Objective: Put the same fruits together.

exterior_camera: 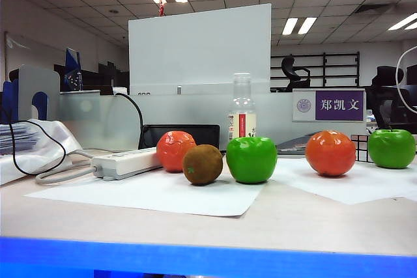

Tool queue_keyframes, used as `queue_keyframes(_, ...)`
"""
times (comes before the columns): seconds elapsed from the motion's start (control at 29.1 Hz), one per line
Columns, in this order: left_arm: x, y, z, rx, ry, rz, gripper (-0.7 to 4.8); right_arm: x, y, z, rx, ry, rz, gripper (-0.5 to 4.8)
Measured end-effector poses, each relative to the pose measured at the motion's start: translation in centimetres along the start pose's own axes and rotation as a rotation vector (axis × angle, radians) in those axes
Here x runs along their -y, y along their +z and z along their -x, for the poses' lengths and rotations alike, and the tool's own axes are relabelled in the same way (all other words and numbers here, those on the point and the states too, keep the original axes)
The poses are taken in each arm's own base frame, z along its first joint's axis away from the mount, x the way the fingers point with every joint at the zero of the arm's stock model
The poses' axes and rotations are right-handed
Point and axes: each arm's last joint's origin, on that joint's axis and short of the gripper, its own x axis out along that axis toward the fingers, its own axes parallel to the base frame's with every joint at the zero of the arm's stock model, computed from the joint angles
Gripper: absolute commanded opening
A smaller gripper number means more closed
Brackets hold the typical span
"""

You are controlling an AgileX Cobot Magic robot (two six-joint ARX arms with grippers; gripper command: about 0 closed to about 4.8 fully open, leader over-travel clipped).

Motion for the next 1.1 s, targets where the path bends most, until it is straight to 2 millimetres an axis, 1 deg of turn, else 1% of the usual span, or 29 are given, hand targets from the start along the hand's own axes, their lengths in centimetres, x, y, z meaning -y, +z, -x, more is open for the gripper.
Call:
queue_keyframes(0.1,0.1,0.5,0.0,0.037,-0.035,0.048,-0.04,-0.1,0.7,0.0,0.07,0.027,-0.004,0.03)
queue_keyframes(0.21,0.2,1.3,0.2,0.063,-0.06,0.062,-0.04,0.0,1.7,0.2,0.109,0.029,-0.016,0.03)
queue_keyframes(0.34,0.3,2.5,0.4,0.099,-0.068,0.058,-0.04,0.1,4.0,0.8,0.194,0.023,-0.018,0.03)
queue_keyframes(0.52,0.6,3.5,0.7,0.123,-0.127,0.052,-0.04,0.2,6.5,1.4,0.238,0.014,-0.048,0.03)
queue_keyframes(0.72,0.8,5.5,1.2,0.175,-0.155,0.043,-0.04,0.3,10.8,2.4,0.328,0.013,-0.048,0.04)
queue_keyframes(0.86,0.9,6.6,1.1,0.153,-0.154,0.046,-0.04,0.5,13.7,2.3,0.284,0.016,-0.056,0.03)
queue_keyframes(0.89,0.9,7.3,0.7,0.119,-0.164,0.049,-0.04,0.5,15.0,2.0,0.238,0.017,-0.061,0.03)
queue_keyframes(0.93,1.0,7.7,0.3,0.099,-0.179,0.051,-0.04,0.6,15.9,1.7,0.213,0.017,-0.063,0.03)
queue_keyframes(0.96,1.1,8.4,-0.3,0.066,-0.205,0.054,-0.04,0.7,17.2,1.1,0.159,0.017,-0.066,0.03)
queue_keyframes(1.0,1.1,8.9,-0.8,0.045,-0.218,0.057,-0.04,0.7,17.7,0.8,0.133,0.018,-0.068,0.03)
queue_keyframes(1.06,1.3,10.4,-2.4,-0.006,-0.244,0.063,-0.04,0.8,19.9,-0.7,0.038,0.03,-0.104,0.03)
queue_keyframes(1.1,1.4,10.7,-2.6,-0.016,-0.255,0.054,-0.04,0.9,20.5,-1.1,0.014,0.03,-0.116,0.03)
